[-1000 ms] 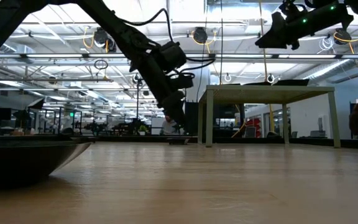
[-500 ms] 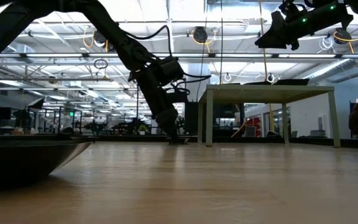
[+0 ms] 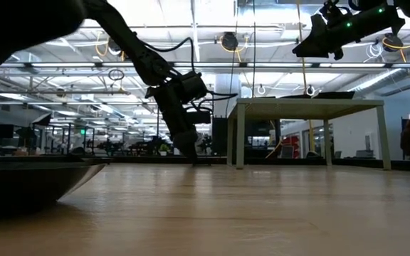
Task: Pick & Place Mini shaped plates
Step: Stack the right square plate on top of the square plate on the shelf
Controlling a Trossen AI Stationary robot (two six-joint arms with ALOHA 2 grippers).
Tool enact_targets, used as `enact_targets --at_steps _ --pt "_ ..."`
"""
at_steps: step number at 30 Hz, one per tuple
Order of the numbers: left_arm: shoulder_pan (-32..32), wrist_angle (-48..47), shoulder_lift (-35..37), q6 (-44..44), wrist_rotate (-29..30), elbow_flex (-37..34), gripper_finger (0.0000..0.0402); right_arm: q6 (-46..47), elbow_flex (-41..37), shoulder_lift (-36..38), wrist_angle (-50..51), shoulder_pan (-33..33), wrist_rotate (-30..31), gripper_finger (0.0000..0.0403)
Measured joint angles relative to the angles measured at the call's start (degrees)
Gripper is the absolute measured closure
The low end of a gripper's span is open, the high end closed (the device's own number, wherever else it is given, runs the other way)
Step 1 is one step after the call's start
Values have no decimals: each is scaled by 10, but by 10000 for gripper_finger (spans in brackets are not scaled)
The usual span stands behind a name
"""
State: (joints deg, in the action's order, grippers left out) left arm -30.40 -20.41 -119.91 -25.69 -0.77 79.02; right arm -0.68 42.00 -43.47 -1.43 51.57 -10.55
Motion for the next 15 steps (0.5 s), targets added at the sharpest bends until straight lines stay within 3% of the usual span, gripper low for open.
enact_targets --at_steps 6,11,15 --pt "2 -45 16 42 9 0 395 0 0 0 0 0 0 277" --pt "21 -91 67 52 -95 -1 389 -3 0 0 0 0 0 277" --pt "73 -100 97 45 -130 -1 397 -16 0 0 0 0 0 277"
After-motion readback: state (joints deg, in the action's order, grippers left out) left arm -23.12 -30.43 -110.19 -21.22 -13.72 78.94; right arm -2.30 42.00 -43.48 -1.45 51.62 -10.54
